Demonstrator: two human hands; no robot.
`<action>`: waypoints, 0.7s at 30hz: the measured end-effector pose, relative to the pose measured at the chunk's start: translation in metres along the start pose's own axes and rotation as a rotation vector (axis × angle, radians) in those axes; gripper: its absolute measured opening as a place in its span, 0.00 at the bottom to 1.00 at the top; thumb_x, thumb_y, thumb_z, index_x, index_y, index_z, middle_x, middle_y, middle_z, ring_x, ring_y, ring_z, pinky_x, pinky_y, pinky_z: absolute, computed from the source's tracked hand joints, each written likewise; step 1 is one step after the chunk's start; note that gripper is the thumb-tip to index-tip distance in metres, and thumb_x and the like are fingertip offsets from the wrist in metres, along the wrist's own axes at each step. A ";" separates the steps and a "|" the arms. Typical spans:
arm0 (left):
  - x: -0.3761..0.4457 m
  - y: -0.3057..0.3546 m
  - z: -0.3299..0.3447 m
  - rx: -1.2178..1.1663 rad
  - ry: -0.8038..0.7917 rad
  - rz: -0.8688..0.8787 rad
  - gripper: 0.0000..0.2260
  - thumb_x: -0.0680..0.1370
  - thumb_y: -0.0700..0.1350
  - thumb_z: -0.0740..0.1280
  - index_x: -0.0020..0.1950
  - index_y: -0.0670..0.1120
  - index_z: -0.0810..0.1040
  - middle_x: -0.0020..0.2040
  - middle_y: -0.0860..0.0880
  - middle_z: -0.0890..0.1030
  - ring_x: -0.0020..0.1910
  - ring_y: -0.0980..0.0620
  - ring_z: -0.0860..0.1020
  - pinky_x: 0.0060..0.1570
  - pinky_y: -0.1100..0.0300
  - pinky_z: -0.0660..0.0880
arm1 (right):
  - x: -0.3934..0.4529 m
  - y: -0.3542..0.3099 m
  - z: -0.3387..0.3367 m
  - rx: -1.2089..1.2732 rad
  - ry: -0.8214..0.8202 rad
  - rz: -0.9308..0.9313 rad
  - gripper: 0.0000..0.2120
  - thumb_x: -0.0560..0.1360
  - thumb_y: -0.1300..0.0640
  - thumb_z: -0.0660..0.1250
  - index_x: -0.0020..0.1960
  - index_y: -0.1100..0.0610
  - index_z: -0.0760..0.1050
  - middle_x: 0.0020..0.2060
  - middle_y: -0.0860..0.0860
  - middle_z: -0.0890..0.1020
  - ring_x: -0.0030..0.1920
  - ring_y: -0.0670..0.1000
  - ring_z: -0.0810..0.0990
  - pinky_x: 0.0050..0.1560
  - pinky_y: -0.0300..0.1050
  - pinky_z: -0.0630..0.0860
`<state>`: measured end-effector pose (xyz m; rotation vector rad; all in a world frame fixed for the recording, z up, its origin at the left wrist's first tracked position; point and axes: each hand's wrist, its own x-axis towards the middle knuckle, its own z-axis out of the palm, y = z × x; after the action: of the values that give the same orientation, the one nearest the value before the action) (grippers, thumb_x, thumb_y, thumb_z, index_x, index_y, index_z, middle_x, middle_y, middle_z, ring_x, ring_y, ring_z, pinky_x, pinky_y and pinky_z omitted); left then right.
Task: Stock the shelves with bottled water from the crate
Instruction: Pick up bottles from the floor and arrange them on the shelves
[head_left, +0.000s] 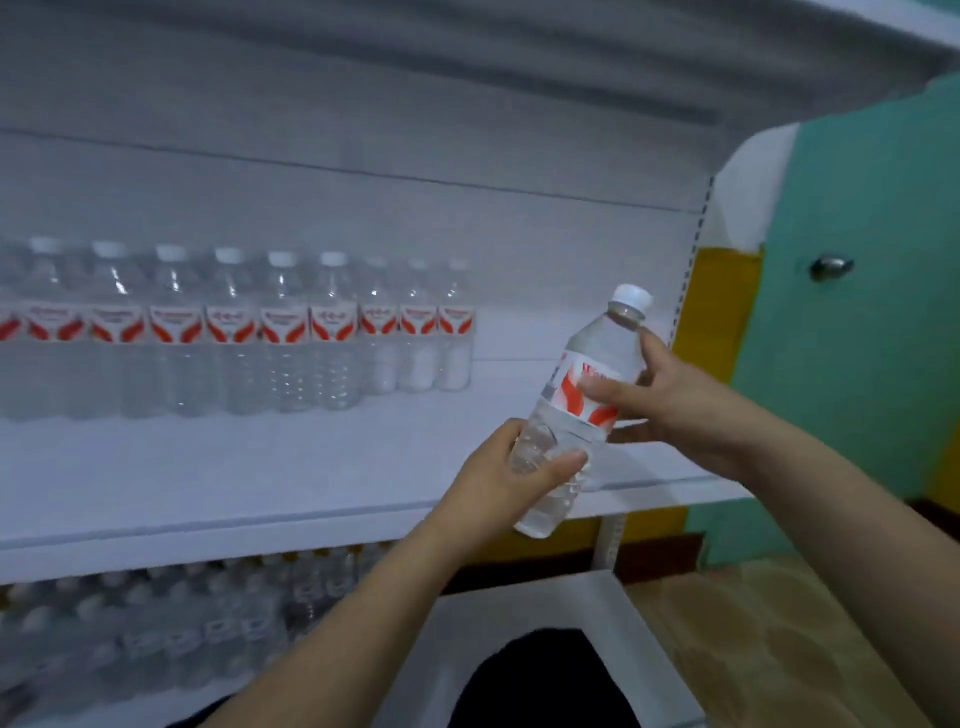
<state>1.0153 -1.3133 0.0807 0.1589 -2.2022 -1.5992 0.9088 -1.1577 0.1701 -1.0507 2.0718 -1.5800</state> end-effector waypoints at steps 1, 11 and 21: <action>0.003 -0.003 -0.014 0.012 0.025 0.000 0.20 0.72 0.63 0.71 0.60 0.58 0.74 0.54 0.59 0.82 0.50 0.60 0.82 0.52 0.59 0.79 | 0.013 -0.006 0.010 -0.012 -0.027 0.007 0.35 0.66 0.49 0.77 0.69 0.41 0.65 0.51 0.52 0.85 0.50 0.53 0.85 0.51 0.52 0.82; 0.045 -0.039 -0.100 0.475 0.384 -0.007 0.27 0.73 0.70 0.61 0.69 0.62 0.66 0.62 0.62 0.75 0.57 0.59 0.76 0.56 0.59 0.75 | 0.134 -0.015 0.096 0.005 0.084 -0.057 0.34 0.67 0.53 0.79 0.67 0.43 0.65 0.57 0.49 0.78 0.53 0.55 0.81 0.48 0.55 0.83; 0.079 -0.092 -0.158 1.016 0.313 0.144 0.21 0.77 0.50 0.64 0.70 0.52 0.71 0.70 0.54 0.69 0.67 0.53 0.68 0.61 0.62 0.71 | 0.254 -0.017 0.159 -0.250 -0.006 -0.235 0.38 0.65 0.50 0.80 0.69 0.49 0.65 0.60 0.48 0.79 0.57 0.52 0.79 0.56 0.55 0.80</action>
<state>0.9921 -1.5094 0.0562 0.4767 -2.4608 -0.2335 0.8466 -1.4514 0.1761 -1.4294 2.2530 -1.4405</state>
